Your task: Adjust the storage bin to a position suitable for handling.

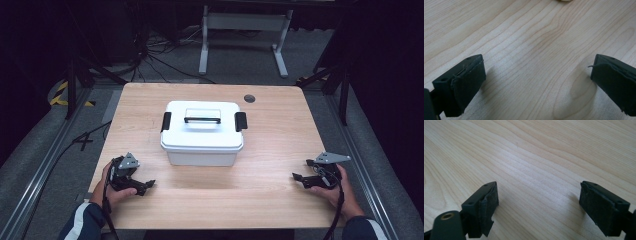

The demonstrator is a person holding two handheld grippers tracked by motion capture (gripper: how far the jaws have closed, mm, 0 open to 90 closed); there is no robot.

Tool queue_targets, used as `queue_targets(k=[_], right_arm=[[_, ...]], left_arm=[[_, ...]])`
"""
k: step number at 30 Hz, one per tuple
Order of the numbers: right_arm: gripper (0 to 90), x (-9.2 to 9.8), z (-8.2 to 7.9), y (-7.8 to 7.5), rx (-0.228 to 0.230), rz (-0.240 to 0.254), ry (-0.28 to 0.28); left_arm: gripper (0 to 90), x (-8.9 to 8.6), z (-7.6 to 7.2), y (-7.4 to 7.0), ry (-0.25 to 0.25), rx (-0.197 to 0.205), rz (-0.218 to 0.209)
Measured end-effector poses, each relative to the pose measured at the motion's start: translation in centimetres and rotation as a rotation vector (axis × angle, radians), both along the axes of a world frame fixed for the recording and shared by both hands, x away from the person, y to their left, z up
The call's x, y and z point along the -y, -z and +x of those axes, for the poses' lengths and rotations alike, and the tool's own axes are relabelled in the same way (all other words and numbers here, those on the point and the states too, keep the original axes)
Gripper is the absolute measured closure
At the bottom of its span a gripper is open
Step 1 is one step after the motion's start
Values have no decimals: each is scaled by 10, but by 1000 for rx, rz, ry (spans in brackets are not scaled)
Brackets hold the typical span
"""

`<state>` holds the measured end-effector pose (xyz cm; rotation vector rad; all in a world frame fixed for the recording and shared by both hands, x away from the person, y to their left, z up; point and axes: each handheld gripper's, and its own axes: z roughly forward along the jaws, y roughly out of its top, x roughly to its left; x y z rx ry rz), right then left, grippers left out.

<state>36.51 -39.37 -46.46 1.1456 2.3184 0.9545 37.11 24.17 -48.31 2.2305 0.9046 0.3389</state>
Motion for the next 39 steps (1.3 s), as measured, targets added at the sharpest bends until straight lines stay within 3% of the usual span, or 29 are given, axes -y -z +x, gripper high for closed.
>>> queue_targets(k=[17,24,26,39], right_arm=[[314,-7,-1,-13,-9,-42,-51],[369,-13,-2,-29,7,-53,-106],[372,-15,-1,-34,16,-92,-124],[382,-25,9,-72,46,-131,-197]], left_arm=[[2,0,0,0,6,2,3],[2,0,1,0,11,-3,0],[2,0,1,0,11,-2,1],[2,0,1,0,10,-2,0]])
